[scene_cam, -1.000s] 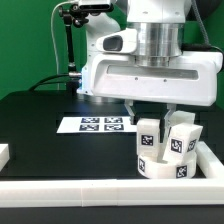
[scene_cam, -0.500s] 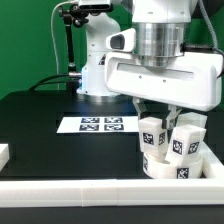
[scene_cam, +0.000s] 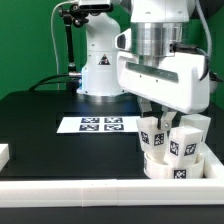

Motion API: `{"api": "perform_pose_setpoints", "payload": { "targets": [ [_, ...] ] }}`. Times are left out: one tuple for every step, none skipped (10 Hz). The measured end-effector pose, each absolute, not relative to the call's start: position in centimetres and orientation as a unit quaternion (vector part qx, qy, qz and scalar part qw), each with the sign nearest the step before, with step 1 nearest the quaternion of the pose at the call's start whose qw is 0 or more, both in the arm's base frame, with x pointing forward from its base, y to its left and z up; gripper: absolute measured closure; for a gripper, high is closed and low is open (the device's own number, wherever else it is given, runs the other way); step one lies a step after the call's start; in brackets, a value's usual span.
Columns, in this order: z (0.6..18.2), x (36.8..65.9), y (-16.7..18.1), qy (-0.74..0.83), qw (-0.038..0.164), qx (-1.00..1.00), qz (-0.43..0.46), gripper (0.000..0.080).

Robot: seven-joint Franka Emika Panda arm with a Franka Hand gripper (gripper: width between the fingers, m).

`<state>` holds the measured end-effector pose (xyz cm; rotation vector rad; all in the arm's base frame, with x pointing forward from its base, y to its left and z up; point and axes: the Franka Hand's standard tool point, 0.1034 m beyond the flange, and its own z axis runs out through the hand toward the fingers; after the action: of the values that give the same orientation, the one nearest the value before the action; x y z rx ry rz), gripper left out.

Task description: Assemble stool

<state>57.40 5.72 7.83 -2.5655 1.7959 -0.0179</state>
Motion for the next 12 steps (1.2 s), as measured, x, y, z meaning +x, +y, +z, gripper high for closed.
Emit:
{"api": "perform_pose_setpoints", "payload": {
  "targets": [
    [7.8,57.5,5.9,0.614,0.010,-0.789,-0.007,0.0459],
    [7.8,57.4,6.0,0.649,0.014,-0.761,-0.004,0.0459],
    [7.8,57.4,6.2,0.676,0.019,-0.736,0.000,0.0459],
    [7.8,57.5,6.5,0.716,0.026,-0.697,0.002,0.0459],
    [7.8,57.6,6.7,0.743,0.036,-0.668,0.005,0.0459],
    [7.8,57.6,6.9,0.748,0.038,-0.663,0.007,0.0459],
    [7.8,57.6,7.1,0.758,0.040,-0.651,0.010,0.0345],
    [7.9,57.5,7.2,0.743,0.040,-0.668,0.011,0.0345],
    [8.3,57.6,7.2,0.727,0.041,-0.685,0.012,0.0215],
    [9.1,57.8,7.3,0.717,0.045,-0.695,0.012,0.0163],
    [9.7,58.0,7.5,0.704,0.050,-0.708,0.010,0.0163],
    [10.1,58.1,7.6,0.696,0.053,-0.716,0.008,0.0152]
  ]
}}
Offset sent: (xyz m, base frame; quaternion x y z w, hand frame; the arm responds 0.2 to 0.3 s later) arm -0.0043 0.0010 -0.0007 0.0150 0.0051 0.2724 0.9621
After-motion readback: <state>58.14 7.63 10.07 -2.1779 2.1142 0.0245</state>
